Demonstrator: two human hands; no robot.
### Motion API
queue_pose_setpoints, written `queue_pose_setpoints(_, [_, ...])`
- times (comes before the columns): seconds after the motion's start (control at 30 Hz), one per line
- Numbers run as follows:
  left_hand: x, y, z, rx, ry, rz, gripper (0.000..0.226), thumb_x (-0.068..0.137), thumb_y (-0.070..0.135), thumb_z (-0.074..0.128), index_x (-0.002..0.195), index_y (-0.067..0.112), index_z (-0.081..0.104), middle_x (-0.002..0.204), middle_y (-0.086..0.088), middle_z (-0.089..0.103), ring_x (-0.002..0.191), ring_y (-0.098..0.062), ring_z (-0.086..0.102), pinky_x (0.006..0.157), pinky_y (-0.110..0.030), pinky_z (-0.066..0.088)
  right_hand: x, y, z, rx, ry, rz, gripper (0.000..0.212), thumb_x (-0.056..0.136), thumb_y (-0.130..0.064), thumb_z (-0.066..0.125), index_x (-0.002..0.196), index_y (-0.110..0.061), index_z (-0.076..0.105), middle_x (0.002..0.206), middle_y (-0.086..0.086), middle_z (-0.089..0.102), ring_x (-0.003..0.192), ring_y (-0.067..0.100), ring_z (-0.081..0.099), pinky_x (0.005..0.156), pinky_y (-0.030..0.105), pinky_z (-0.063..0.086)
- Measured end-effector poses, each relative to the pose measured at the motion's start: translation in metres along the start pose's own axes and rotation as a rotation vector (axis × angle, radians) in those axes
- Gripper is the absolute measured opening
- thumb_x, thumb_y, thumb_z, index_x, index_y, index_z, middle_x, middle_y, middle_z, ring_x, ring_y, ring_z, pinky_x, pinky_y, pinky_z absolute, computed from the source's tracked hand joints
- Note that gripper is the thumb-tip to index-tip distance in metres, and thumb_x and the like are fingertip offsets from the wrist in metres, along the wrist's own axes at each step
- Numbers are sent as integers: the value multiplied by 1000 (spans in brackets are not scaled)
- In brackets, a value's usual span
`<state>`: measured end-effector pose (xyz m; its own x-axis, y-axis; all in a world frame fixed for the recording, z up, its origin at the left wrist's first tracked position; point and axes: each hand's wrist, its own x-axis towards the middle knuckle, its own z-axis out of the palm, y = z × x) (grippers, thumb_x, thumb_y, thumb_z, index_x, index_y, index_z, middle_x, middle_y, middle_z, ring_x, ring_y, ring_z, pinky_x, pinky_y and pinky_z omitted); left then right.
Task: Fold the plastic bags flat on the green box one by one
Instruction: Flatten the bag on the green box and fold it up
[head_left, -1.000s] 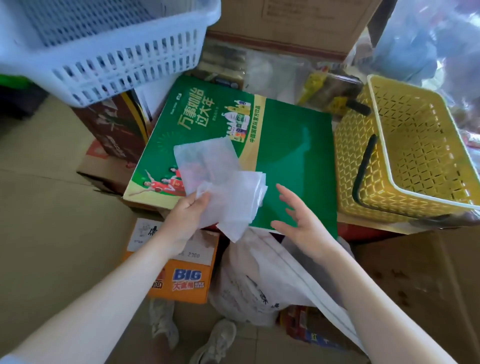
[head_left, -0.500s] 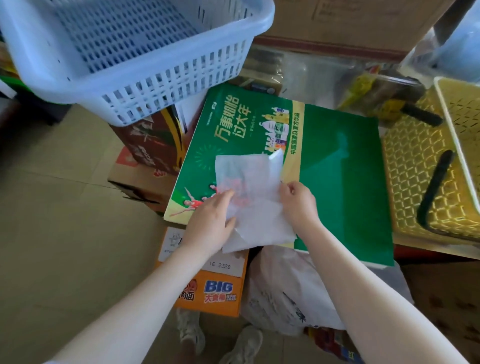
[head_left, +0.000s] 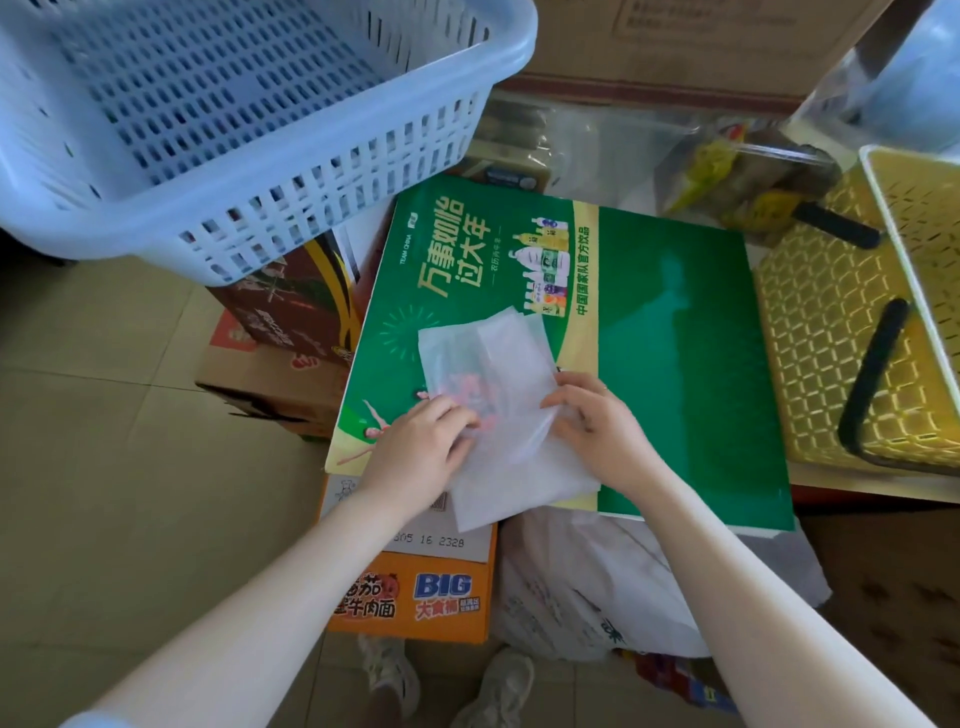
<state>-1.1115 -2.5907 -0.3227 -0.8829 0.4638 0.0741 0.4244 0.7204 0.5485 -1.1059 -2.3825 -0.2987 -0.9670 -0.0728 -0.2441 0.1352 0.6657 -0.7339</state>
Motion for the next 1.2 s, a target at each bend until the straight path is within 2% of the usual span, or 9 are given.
queue_pose_setpoints(0.07, [1,-2,-2,-30,-11,-10,13,77,4,69,91,7,68,91,-7,65,80,-25,63,63,-29,46,5,0,6,46,195,134,37,90,-18,57,58,-14,41,76,-3,48,77,16,45,58,25,28])
queue_pose_setpoints(0.13, [2,-1,-5,-39,-31,-16,13,77,4,68,90,7,68,90,-6,64,77,-25,62,61,-29,46,12,-4,9,76,329,326,39,90,-29,55,59,-12,39,60,1,38,63,21,35,52,31,22])
queue_pose_setpoints(0.27, [12,5,-6,85,-47,-2,38,72,3,64,110,7,59,112,-12,57,100,-32,56,81,-42,48,23,-15,12,12,341,490,24,86,-39,57,82,-16,52,81,-2,56,74,23,52,58,30,36])
queue_pose_setpoints(0.4, [40,16,-2,106,-111,-48,59,85,31,26,137,5,36,149,-20,23,137,-35,22,112,-42,15,24,-25,15,-71,324,498,28,88,-42,54,89,-14,51,83,1,56,76,28,54,60,30,37])
queue_pose_setpoints(0.53, [54,6,15,265,-239,-71,83,81,65,0,147,16,-4,154,-14,-12,142,-26,-9,112,-35,-8,15,-28,21,-123,348,478,31,95,-39,42,92,-10,50,86,6,55,77,30,52,62,32,38])
queue_pose_setpoints(0.8, [52,-4,21,328,-210,74,78,73,72,-20,137,26,-24,150,-1,-21,143,-25,-8,110,-33,-15,-1,-21,25,-223,347,536,28,89,-29,44,68,-11,42,72,10,54,70,34,51,65,34,41])
queue_pose_setpoints(0.9, [53,-5,21,345,-222,130,73,76,74,-12,139,39,-21,149,4,-22,141,-39,2,112,-46,-3,-3,-21,23,-309,310,539,29,90,-33,45,71,-11,46,70,6,50,68,31,46,71,35,40])
queue_pose_setpoints(1.03, [59,-6,19,313,-131,194,68,84,57,28,143,35,1,153,-6,1,128,-48,32,101,-57,29,0,-19,22,-361,309,535,33,91,-40,43,75,-12,50,82,11,62,74,32,53,72,34,43])
queue_pose_setpoints(1.2, [66,-8,15,420,-191,326,55,88,42,24,140,28,35,154,-9,17,140,-33,15,112,-44,2,5,-20,23,-449,267,540,44,91,-51,38,91,-13,60,93,12,66,84,33,60,74,33,44])
